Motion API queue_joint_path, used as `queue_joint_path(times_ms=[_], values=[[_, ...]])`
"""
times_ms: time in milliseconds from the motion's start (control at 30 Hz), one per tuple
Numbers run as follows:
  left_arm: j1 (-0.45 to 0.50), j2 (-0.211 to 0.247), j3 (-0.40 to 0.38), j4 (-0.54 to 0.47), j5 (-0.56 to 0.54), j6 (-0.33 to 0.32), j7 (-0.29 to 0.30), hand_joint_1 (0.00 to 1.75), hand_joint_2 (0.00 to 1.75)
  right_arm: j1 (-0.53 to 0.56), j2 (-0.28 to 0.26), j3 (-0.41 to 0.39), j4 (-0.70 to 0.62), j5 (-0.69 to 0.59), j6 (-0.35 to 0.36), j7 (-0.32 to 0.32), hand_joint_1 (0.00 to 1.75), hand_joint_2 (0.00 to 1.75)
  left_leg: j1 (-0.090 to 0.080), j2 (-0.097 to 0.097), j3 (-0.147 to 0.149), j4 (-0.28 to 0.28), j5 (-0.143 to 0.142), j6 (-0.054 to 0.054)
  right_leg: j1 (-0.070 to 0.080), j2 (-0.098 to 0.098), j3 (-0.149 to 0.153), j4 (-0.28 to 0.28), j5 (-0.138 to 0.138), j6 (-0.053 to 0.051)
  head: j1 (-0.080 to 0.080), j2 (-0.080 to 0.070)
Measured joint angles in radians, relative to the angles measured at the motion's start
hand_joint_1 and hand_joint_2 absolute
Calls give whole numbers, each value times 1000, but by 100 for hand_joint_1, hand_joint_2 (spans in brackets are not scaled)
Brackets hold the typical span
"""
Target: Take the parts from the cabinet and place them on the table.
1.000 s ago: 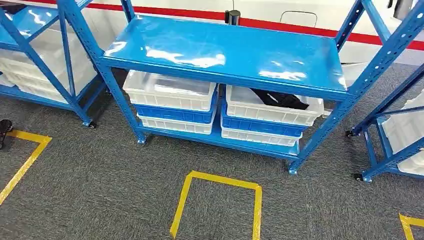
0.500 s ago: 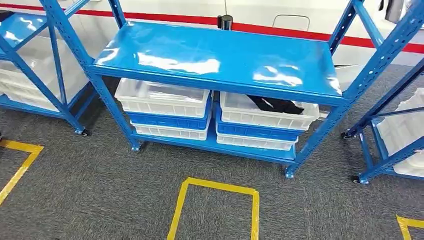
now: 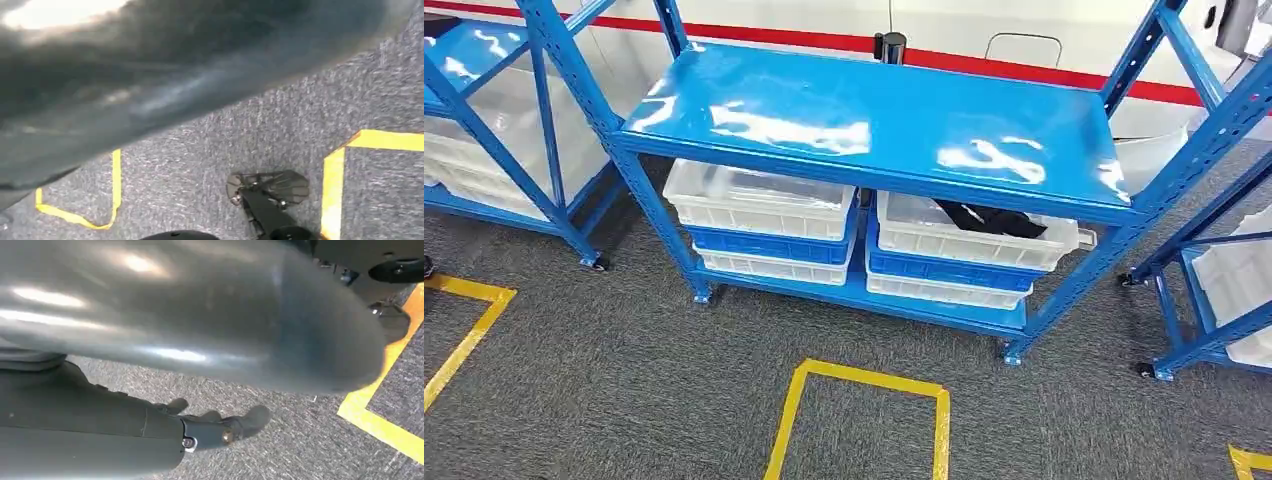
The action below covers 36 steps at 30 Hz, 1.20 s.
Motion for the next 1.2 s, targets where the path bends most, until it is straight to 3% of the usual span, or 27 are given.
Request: queue_joint_path(times_ms=[67,100,133,167,233,267,300,333,400,433,467,500,533,567,733,767,833,1033,1100,1133,1200], values=[[-1,0,0,0,0,0,0,0,0,1,0,0,0,0,0,0,0,0,5,0,6,-9,0,-11,6,0,1,-3,-1,-17,2,0],[-1,1,0,0,0,0,0,0,0,2,0,0,0,0,0,0,0,0,4,1,9,-5,-5,-18,-8,1,11,-14,5,-25,-1,0],[0,3,0,0,0,0,0,0,0,3,0,0,0,0,0,0,0,0,6,6,-4,23,-17,-22,-10,1,20,-19,3,-30,-2,0],[-1,3,0,0,0,0,0,0,0,3,0,0,0,0,0,0,0,0,7,7,-31,81,-47,-25,-11,-1,24,-19,-2,-37,-6,0],[-1,3,0,0,0,0,1,0,0,2,2,0,0,1,0,0,0,0,9,8,-112,231,-107,-33,-10,-1,33,-19,-8,-46,-3,0],[0,3,0,0,-1,0,2,0,0,2,2,0,0,2,0,0,0,0,9,8,-152,293,-121,-37,-9,-1,37,-19,-12,-49,-3,0],[1,3,0,0,-1,0,3,0,0,2,2,0,0,2,0,0,0,0,11,8,-174,312,-107,-39,-10,-1,44,-19,-17,-49,-4,0],[2,4,0,0,-1,0,4,0,0,2,2,0,0,2,0,0,0,0,12,9,-168,276,-66,-41,-11,1,54,-19,-24,-46,-4,0],[2,5,0,0,0,8,11,0,0,5,3,0,0,2,0,3,0,0,16,10,-113,138,25,-40,-14,4,72,-19,-33,-39,-5,0],[2,5,0,0,1,20,11,0,0,6,4,0,0,3,-2,3,0,0,19,10,-72,40,73,-39,-12,4,73,-19,-43,-31,-6,0],[1,5,0,0,1,29,10,0,0,4,4,0,0,3,-3,4,0,0,14,9,-58,14,51,-38,-1,4,76,-15,-53,-24,-8,0],[-1,4,0,0,1,37,10,0,0,1,5,0,0,2,-4,4,0,0,15,7,-54,11,50,-28,-2,5,75,-17,-56,-20,-8,0],[-1,0,0,0,0,44,9,0,0,0,4,0,0,2,-6,4,0,0,16,7,-51,6,52,-29,0,4,76,-16,-63,-35,-2,0],[-1,0,0,0,0,47,10,0,0,1,4,0,0,1,-6,4,0,0,14,6,-50,6,53,-28,-2,4,75,-17,-58,-41,-3,0],[-1,0,1,0,0,56,11,0,0,2,5,-5,0,-9,-7,4,0,0,7,3,-52,7,50,-20,-6,4,80,-31,-53,-35,-3,0],[-1,0,0,0,0,57,11,0,0,2,6,-5,0,-10,-7,4,0,0,3,3,-52,10,47,-15,-7,4,82,-37,-51,-30,-3,0],[-1,-1,0,0,-1,58,11,0,0,1,8,-5,0,-11,-7,4,0,0,0,4,-51,10,43,-8,-12,4,84,-38,-53,-11,-3,0],[-1,0,0,0,-1,61,11,0,0,1,11,-6,0,-11,-8,4,0,0,-12,4,-47,10,37,11,-23,4,88,-45,-55,11,-4,0],[-1,-3,0,0,-1,62,11,0,0,1,11,-6,0,-10,-9,4,0,0,2,8,-33,-13,47,25,-19,3,91,-28,-64,16,-4,0],[-2,-3,0,0,-1,63,11,0,0,1,10,-6,0,-10,-9,4,0,0,4,10,-29,-19,49,29,-16,3,68,16,-85,10,-2,0],[-3,-4,0,0,-1,64,11,0,0,1,10,-6,0,-10,-10,4,0,0,5,15,-30,-19,48,31,-18,3,-31,189,-154,-4,3,0]])
